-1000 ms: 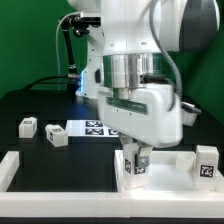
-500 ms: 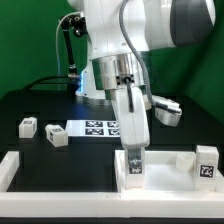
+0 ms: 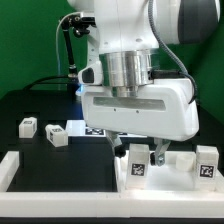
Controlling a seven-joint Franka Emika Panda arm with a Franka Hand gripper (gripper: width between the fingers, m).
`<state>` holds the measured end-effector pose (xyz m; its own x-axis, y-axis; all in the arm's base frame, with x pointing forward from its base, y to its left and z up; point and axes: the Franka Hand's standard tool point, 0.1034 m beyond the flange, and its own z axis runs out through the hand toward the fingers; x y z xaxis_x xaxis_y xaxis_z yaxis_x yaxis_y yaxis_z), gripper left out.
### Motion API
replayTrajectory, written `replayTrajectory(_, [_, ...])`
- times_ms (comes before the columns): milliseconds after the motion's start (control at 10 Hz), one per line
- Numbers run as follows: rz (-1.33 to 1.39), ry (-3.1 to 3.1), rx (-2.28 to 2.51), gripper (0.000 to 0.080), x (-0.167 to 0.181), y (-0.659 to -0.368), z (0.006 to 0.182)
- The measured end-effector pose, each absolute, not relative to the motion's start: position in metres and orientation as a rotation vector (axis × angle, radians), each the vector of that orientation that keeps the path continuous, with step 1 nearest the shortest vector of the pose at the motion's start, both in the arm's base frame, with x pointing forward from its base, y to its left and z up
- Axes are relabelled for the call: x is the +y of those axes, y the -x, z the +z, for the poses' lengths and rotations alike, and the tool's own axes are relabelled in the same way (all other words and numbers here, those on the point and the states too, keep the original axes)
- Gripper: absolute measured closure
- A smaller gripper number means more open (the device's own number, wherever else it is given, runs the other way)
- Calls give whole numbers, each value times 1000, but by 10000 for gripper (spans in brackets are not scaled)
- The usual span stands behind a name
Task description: Assemble square table
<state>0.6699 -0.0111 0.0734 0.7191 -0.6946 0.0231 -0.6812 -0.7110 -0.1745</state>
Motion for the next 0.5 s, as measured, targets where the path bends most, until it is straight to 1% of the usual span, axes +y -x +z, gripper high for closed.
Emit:
replayTrajectory(200, [-153,2857,910,151,-13,-670,74])
replayTrajectory(300, [-218,3023,415,151,-16,-675,76])
replayTrajectory(400, [-244,3073,144,151,-16,-681,81])
replayTrajectory(500, [-240,3061,233,151,-16,-680,80])
